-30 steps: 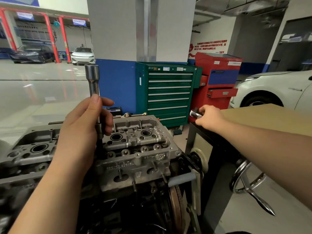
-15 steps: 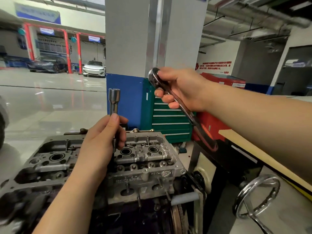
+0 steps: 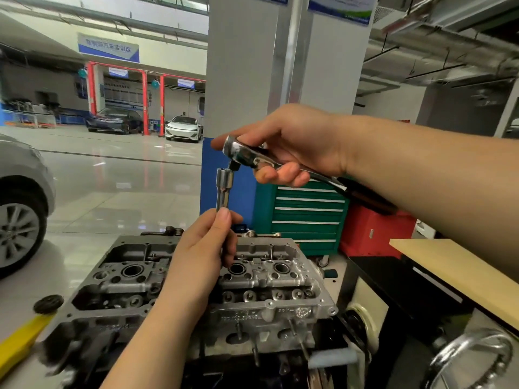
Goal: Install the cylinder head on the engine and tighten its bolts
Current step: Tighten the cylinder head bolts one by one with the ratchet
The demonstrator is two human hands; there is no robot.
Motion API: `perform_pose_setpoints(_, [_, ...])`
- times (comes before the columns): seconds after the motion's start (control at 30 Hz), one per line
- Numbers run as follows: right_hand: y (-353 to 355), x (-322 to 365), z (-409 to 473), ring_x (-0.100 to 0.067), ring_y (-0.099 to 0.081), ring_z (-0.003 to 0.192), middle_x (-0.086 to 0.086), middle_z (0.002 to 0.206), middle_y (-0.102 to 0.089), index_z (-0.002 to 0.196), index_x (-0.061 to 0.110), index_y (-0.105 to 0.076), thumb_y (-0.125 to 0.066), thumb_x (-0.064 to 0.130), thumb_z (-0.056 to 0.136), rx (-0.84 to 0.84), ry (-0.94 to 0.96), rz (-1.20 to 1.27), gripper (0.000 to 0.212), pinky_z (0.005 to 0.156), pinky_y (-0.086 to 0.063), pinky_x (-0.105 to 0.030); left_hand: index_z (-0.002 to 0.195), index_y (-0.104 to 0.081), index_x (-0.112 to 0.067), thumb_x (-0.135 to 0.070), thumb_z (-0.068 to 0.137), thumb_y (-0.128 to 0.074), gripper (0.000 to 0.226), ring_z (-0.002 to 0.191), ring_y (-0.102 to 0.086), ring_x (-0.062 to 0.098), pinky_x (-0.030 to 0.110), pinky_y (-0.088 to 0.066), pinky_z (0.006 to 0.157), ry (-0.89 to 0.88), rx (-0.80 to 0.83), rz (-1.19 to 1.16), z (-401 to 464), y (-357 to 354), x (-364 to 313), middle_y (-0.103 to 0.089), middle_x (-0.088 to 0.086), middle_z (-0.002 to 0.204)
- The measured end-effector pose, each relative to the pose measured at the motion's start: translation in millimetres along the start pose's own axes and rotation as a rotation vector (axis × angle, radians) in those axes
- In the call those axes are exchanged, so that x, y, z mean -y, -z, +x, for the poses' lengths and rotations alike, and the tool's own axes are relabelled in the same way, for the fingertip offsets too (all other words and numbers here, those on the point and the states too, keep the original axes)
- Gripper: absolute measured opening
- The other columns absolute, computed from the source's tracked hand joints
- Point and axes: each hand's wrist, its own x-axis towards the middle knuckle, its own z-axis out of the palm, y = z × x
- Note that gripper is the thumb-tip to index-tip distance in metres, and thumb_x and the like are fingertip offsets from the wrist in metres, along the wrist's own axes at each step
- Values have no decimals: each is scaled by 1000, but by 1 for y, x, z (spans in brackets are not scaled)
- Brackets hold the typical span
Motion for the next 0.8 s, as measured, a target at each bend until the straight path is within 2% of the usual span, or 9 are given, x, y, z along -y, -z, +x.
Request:
perform_pose_setpoints(0.13, [6, 5, 3, -12, -29, 47, -5, 68, -53, 152, 14, -46, -47, 33, 104, 7, -21, -14, 52, 37, -26, -21, 97, -73, -30, -45, 111, -46, 34, 58, -52, 12, 13, -42, 52, -6, 18, 13, 1, 0, 3, -56, -1, 68])
perform_pose_setpoints(0.3, [4, 8, 9, -12, -28, 46, -6, 69, -51, 148, 21, -51, -46, 33, 105, 74, -85, -36, 45, 36, -29, -21, 98, -72, -29, -55, 100, -48, 35, 60, -51, 16, 18, -43, 54, -17, 46, -18, 2, 1, 4, -54, 2, 68])
perform_pose_setpoints(0.47, [8, 16, 16, -12, -26, 45, -5, 68, -50, 154, 21, -44, -44, 36, 105, 126, -144, -89, 52, 35, -26, -20, 100, -71, -28, -56, 99, -48, 36, 60, -50, 17, 22, -43, 57, -29, 38, -21, 2, 2, 6, -53, 2, 67])
perform_pose_setpoints(0.63, [16, 32, 17, -13, -25, 47, -7, 70, -48, 138, 38, -64, -45, 34, 104, 294, -186, -203, 39, 37, -29, -21, 103, -71, -30, -64, 95, -49, 42, 61, -49, 17, 23, -43, 59, -57, 44, -3, 0, 1, 6, -50, 0, 66])
perform_pose_setpoints(0.8, [13, 26, 21, -13, -27, 47, -9, 71, -46, 141, 38, -61, -44, 31, 104, 362, -129, -136, 41, 38, -28, -21, 104, -72, -30, -64, 95, -48, 42, 60, -48, 17, 23, -42, 58, -68, 34, -24, -1, 3, 6, -49, 0, 64])
